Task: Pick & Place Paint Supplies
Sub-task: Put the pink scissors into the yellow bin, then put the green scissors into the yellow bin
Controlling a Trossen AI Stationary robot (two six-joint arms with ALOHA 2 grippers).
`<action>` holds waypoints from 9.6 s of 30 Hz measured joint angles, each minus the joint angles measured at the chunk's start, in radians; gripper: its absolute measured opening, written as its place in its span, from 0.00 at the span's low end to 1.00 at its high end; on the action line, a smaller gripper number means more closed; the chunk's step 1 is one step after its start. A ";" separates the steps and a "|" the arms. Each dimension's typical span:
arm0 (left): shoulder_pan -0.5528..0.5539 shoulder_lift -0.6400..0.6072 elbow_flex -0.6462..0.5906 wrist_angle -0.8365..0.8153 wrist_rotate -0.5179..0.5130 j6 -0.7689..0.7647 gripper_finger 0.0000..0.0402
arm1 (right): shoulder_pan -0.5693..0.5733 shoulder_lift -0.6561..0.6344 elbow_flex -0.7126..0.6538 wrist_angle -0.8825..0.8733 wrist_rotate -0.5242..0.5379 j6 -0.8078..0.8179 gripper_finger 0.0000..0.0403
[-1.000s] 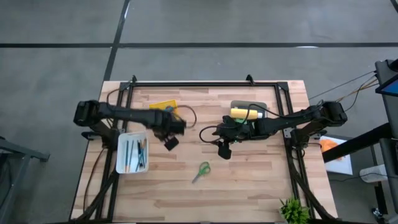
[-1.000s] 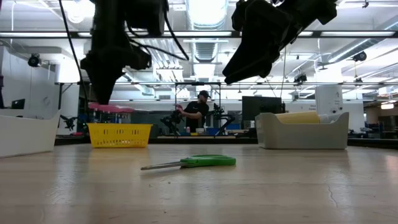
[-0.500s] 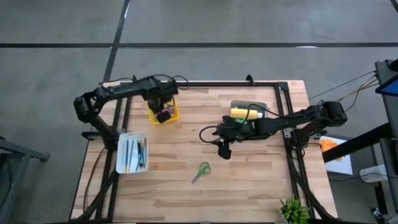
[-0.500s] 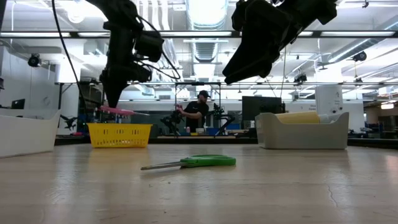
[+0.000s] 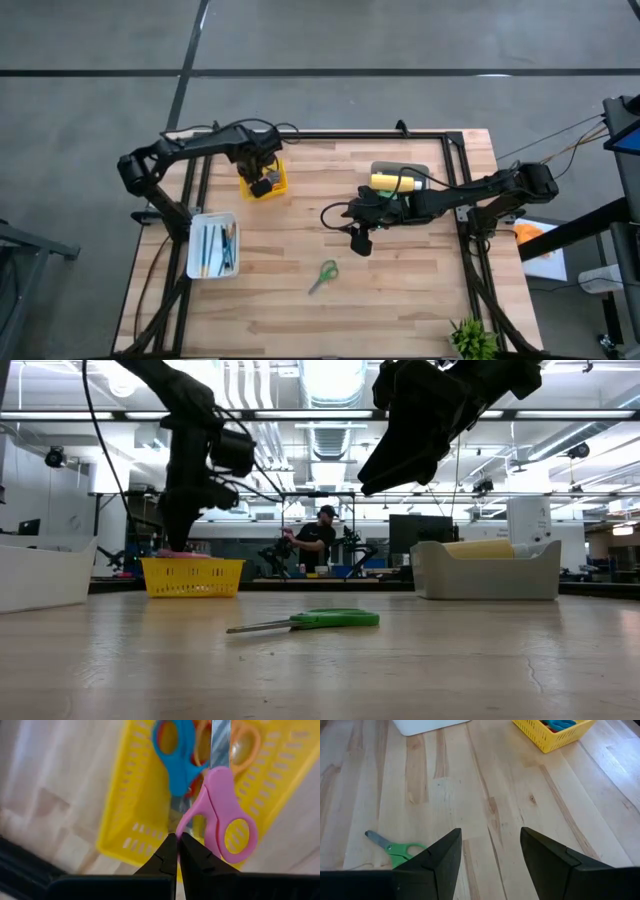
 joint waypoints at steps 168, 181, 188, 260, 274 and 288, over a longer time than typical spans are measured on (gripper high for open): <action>-0.867 0.325 -0.084 0.990 -0.102 -0.503 0.07 | 0.000 0.000 0.000 -0.001 -0.001 0.000 0.50; -0.867 0.325 -0.085 0.990 -0.106 -0.503 0.01 | 0.000 0.000 0.000 -0.001 -0.001 0.000 0.50; -0.868 0.324 -0.085 0.989 -0.106 -0.503 0.01 | 0.000 0.000 0.000 0.000 -0.001 0.000 0.50; -0.096 -0.192 -0.089 0.343 -0.048 0.079 0.01 | 0.000 0.000 0.000 -0.001 0.000 0.000 0.50; -0.091 -0.035 -0.194 0.513 -0.048 0.138 0.01 | 0.000 0.000 0.000 -0.001 0.000 0.000 0.50; -0.084 0.015 -0.197 0.548 -0.003 0.153 0.04 | 0.000 0.000 0.000 -0.001 0.000 0.000 0.50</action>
